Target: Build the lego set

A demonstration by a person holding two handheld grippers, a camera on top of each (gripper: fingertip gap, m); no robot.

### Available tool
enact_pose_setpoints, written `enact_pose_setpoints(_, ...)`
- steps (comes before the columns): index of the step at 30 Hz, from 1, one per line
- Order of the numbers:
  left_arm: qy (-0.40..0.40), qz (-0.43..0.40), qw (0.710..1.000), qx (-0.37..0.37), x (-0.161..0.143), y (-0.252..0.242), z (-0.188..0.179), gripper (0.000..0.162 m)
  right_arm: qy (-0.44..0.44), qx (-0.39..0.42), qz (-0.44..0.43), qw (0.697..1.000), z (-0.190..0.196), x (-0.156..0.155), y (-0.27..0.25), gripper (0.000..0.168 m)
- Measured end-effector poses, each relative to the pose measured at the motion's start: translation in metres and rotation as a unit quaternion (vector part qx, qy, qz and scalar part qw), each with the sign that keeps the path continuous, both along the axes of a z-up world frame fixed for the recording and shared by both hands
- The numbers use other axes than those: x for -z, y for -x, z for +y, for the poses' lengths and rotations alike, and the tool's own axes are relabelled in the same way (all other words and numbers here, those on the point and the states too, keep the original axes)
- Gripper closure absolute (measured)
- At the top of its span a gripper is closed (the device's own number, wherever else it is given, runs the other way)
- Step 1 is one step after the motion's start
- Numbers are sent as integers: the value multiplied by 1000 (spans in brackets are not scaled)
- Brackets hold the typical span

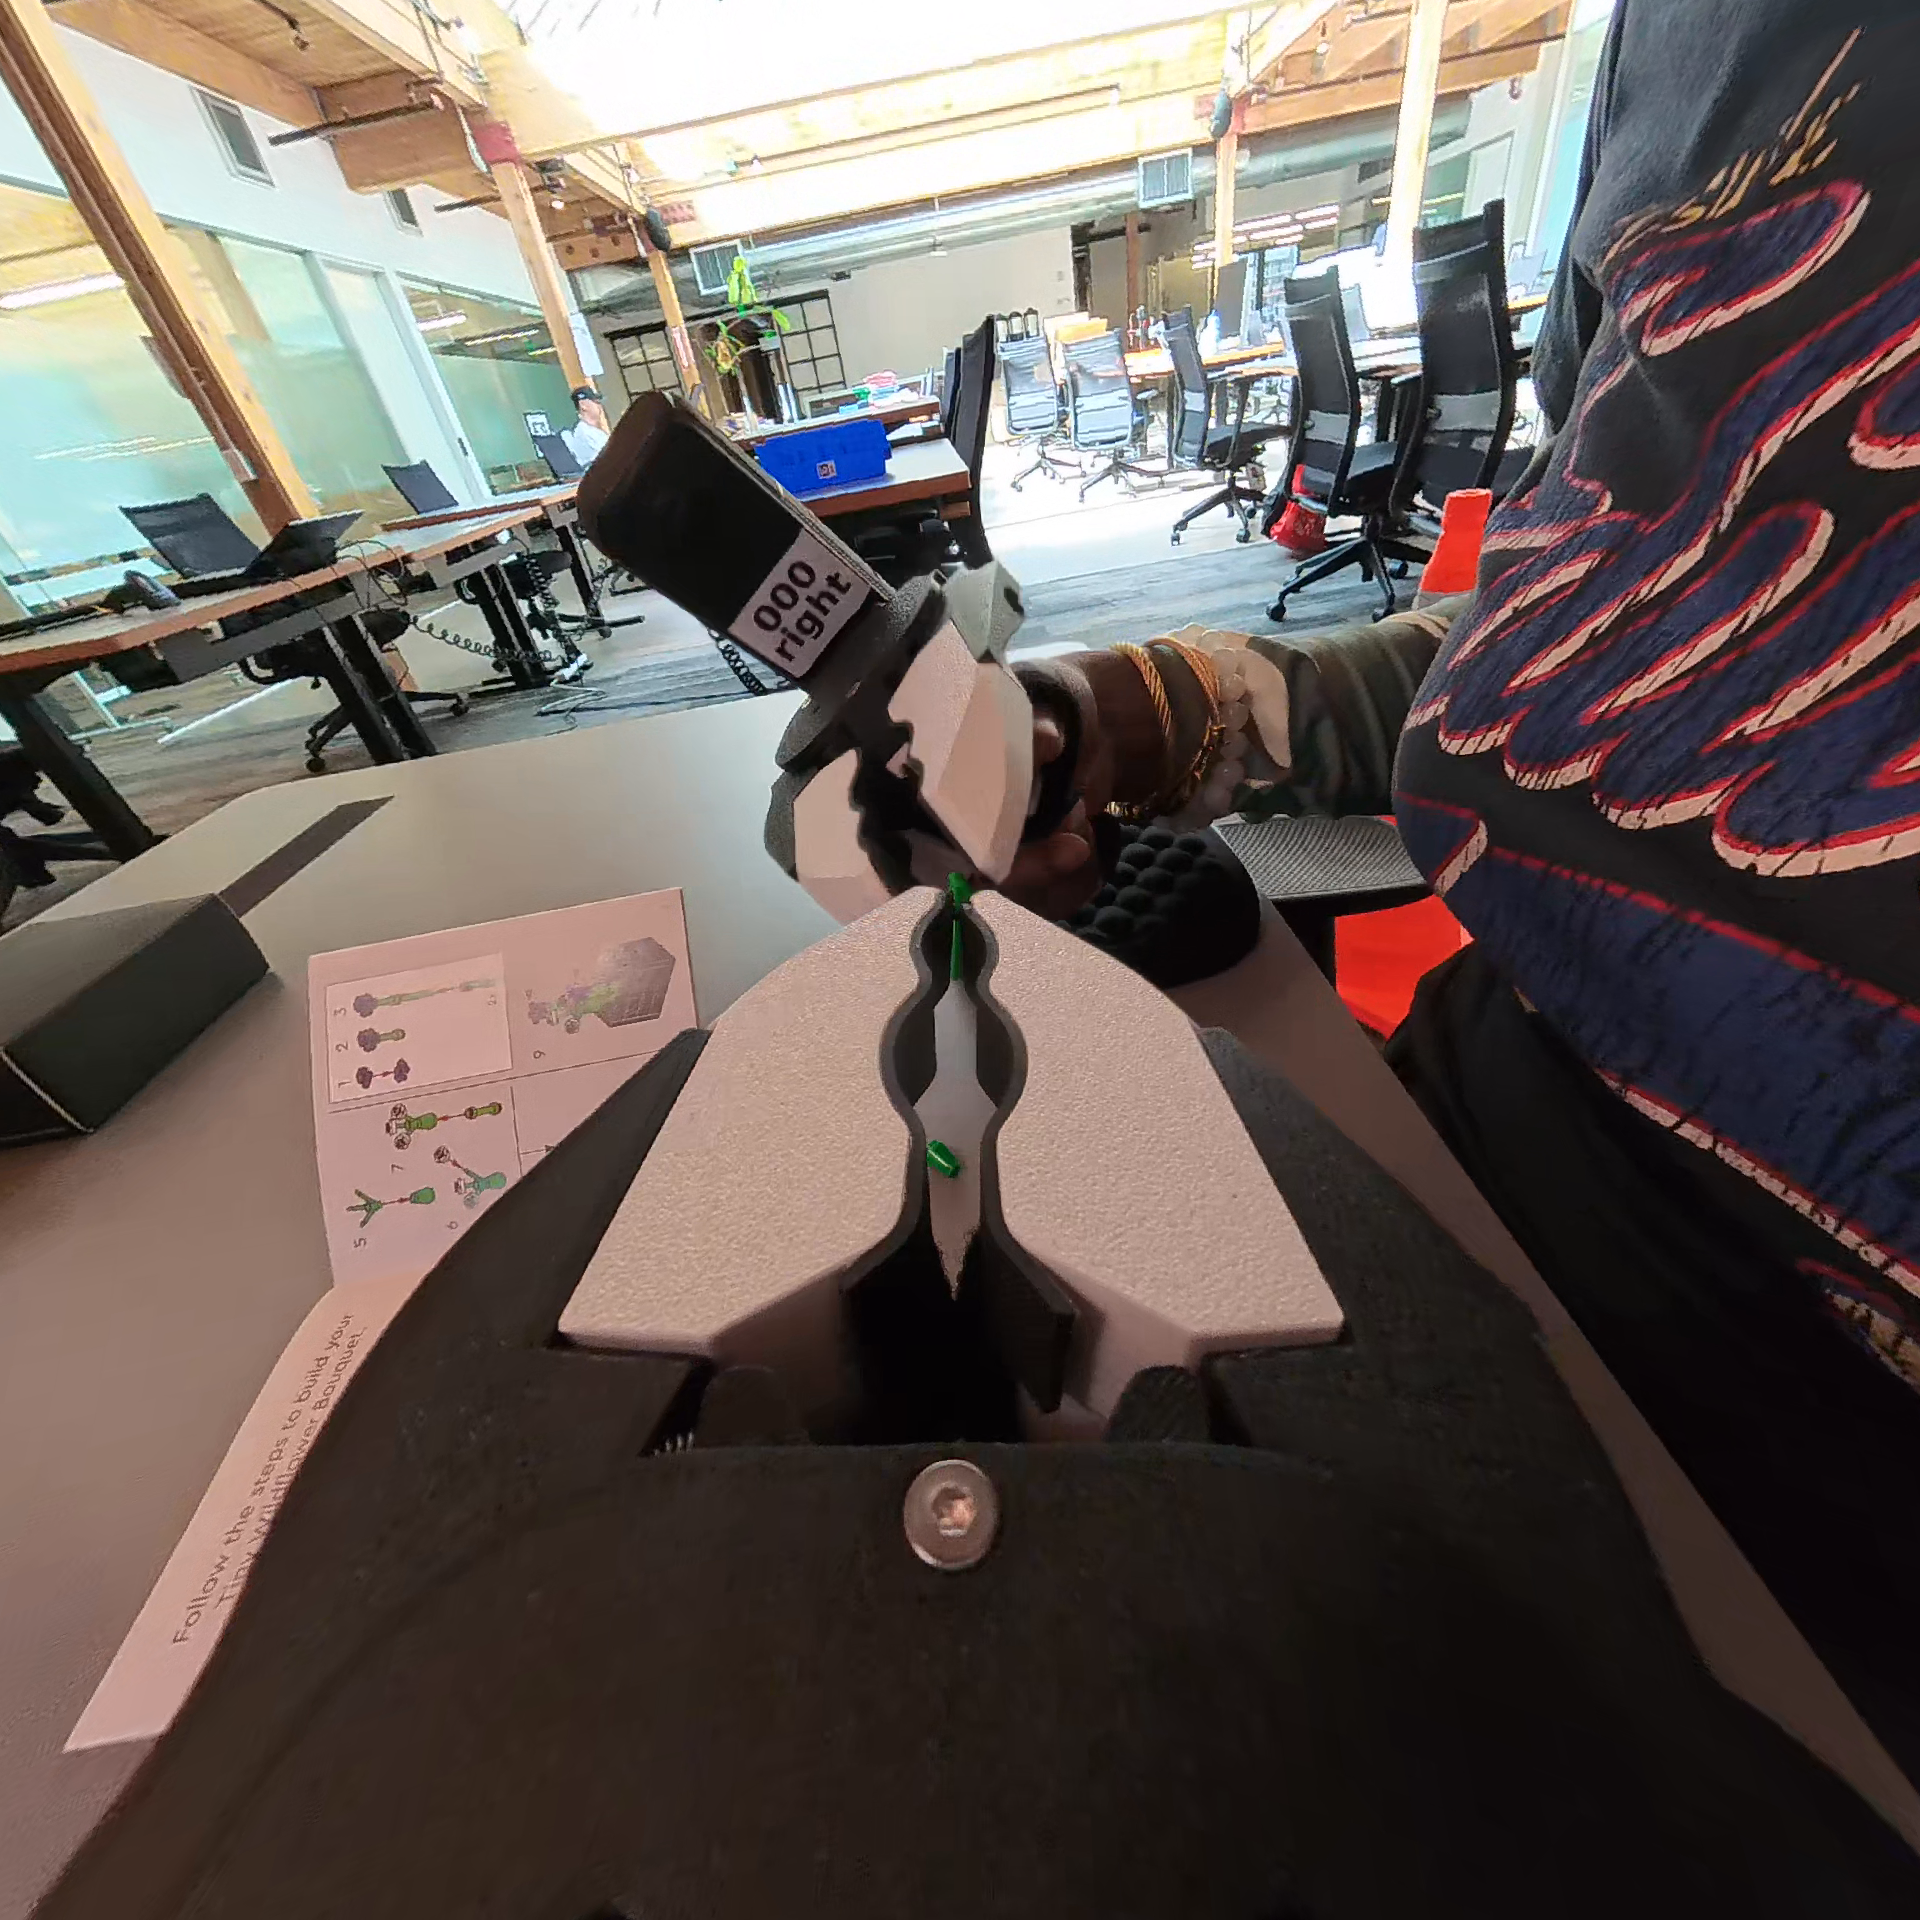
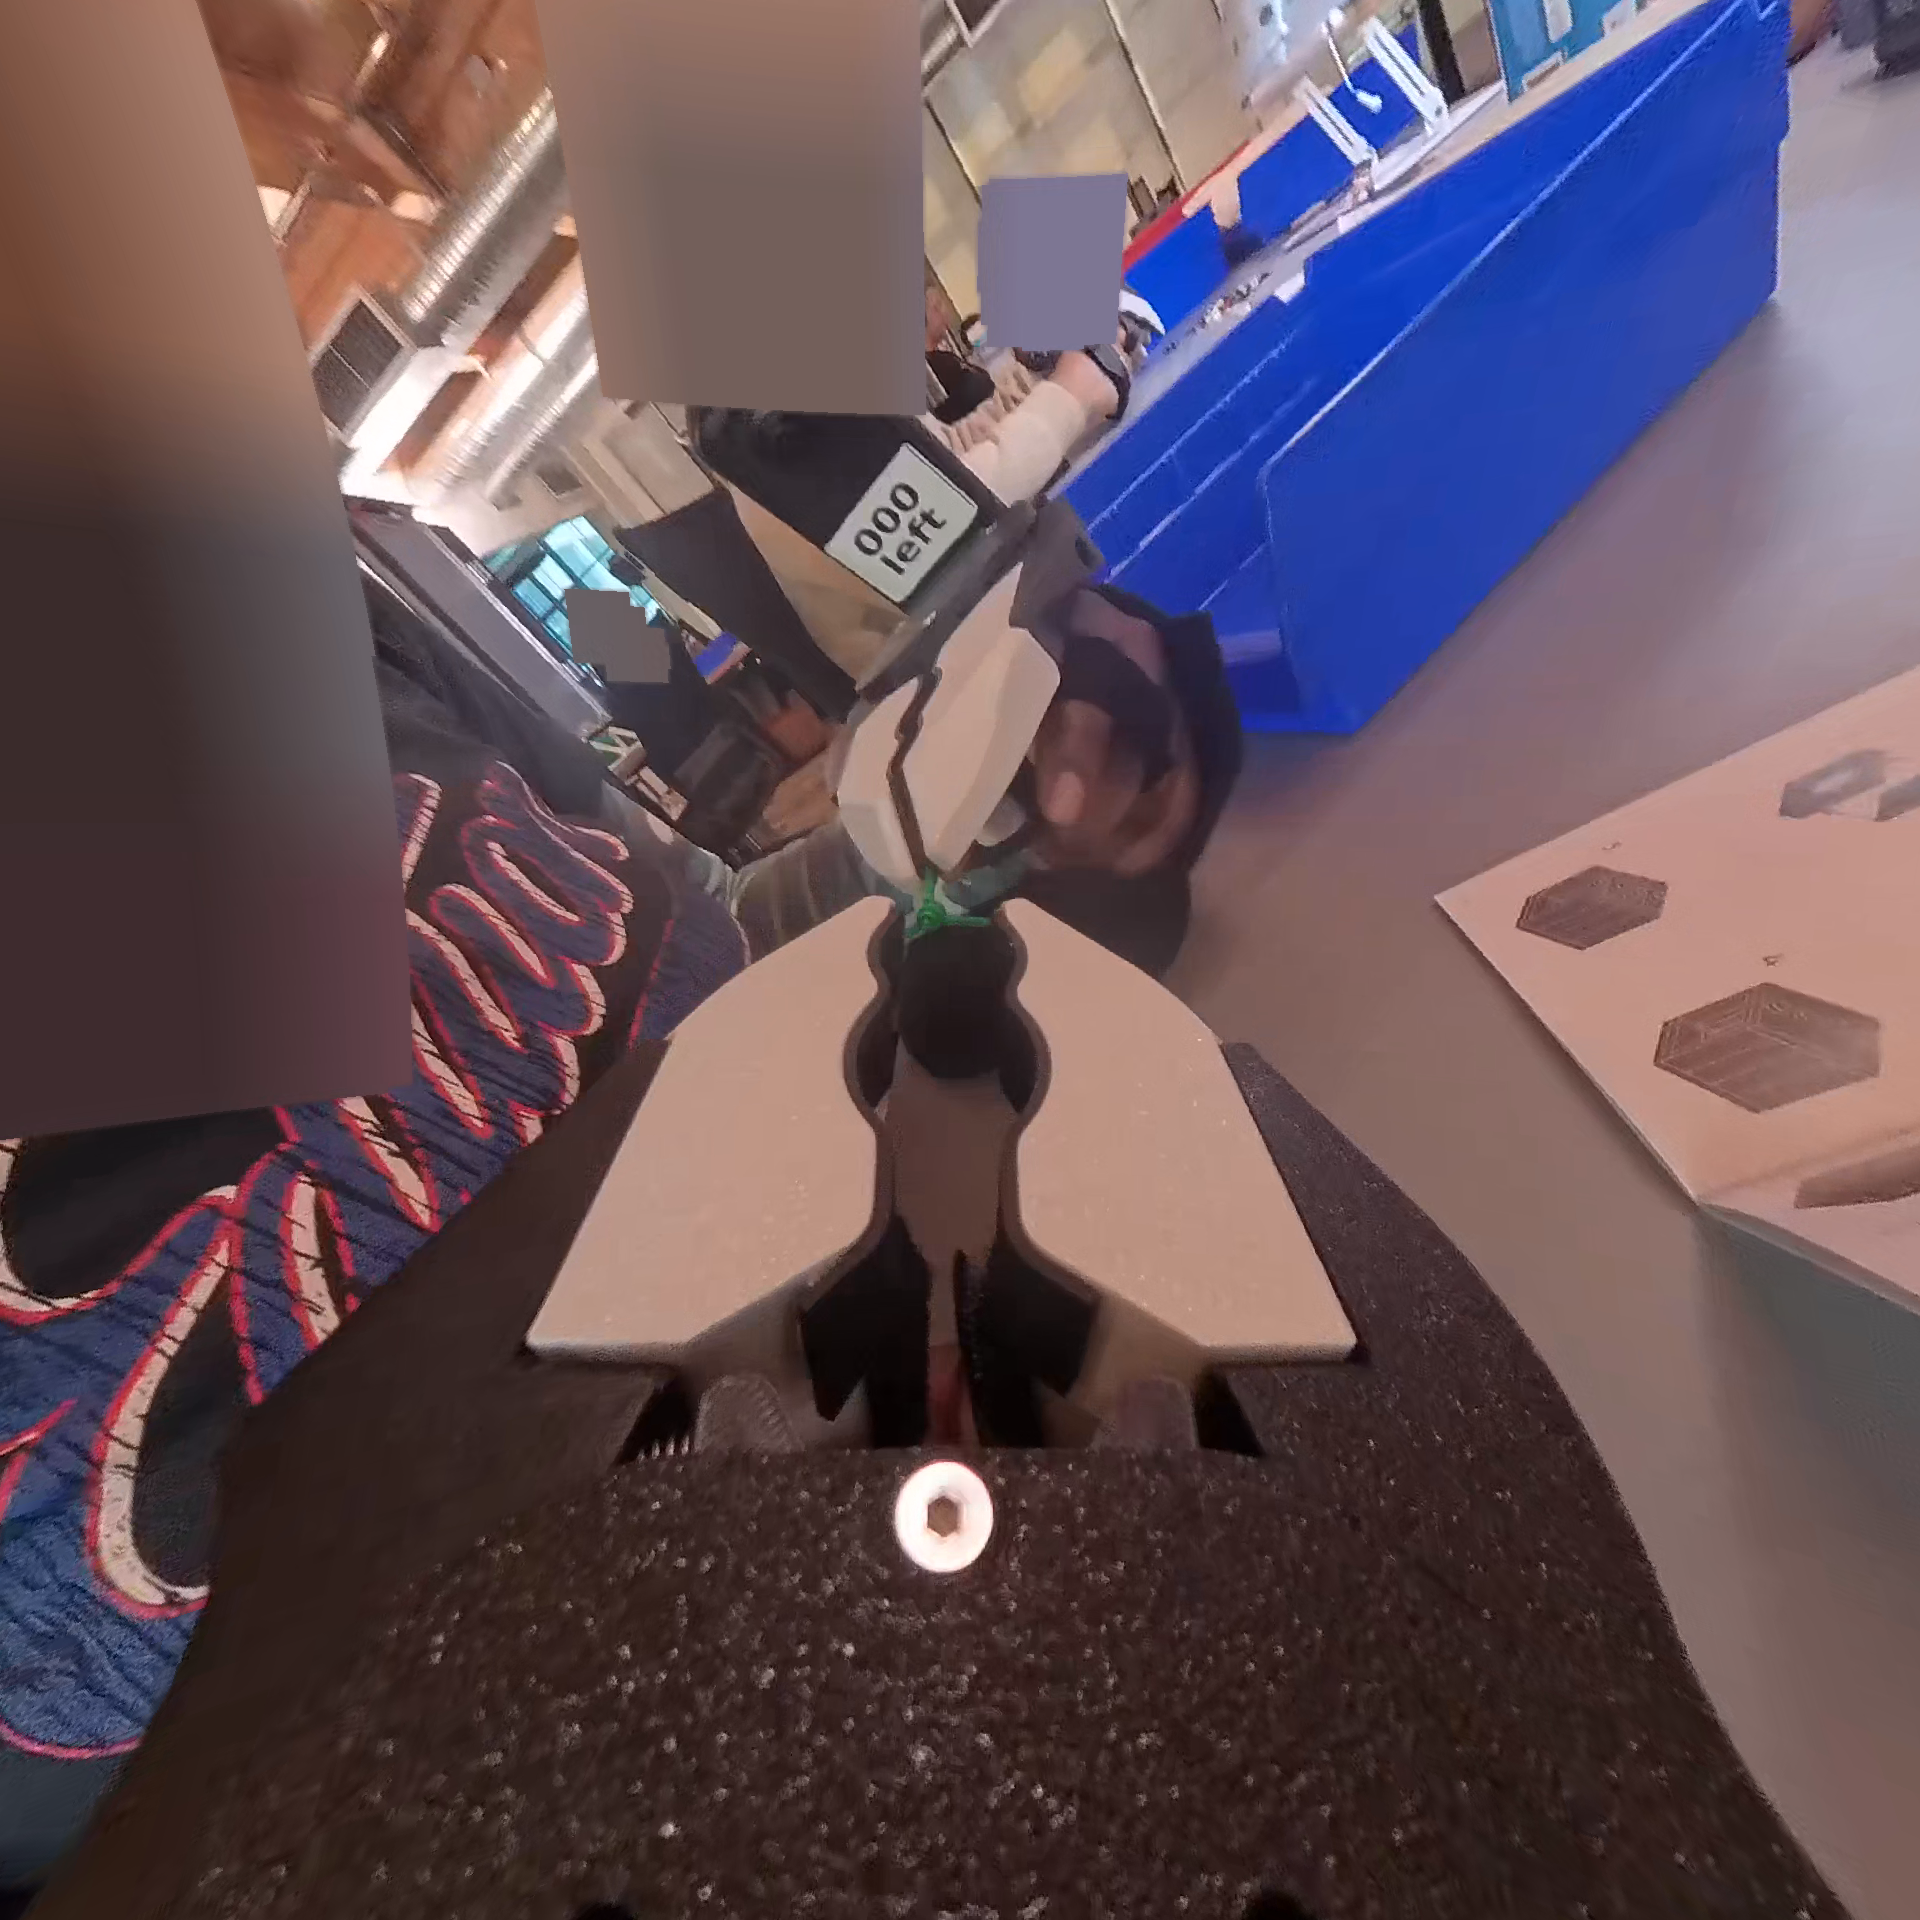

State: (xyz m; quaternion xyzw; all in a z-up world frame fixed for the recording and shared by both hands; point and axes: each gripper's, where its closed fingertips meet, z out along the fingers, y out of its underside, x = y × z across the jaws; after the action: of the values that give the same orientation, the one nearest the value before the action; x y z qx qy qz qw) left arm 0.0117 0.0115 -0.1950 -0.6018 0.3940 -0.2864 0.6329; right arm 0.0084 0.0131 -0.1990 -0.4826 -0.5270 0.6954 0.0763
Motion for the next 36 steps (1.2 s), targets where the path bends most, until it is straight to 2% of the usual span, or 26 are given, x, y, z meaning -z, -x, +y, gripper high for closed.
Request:
enact_pose_setpoints(8, 5, 0, 999, -32, 3, 6, 7, 160, -1, 8, 0, 1000, 1, 3, 1, 168)
enact_pose_setpoints(13, 8, 2, 999, -32, 4, 6, 7, 160, 10, 11, 1, 1000, 2, 4, 1, 168)
enact_pose_setpoints(19, 11, 3, 1000, -23, 4, 4, 5, 160, 10, 17, -2, 1000, 5, 3, 1, 158)
enact_pose_setpoints(33, 19, 10, 999, -32, 8, 4, 8, 160, -5, 29, -10, 1000, 6, 7, 2, 164)
enact_pose_setpoints(36, 16, 13, 999, -44, 8, 5, 11, 151, 0, 34, -10, 999, 8, 7, 3, 164)
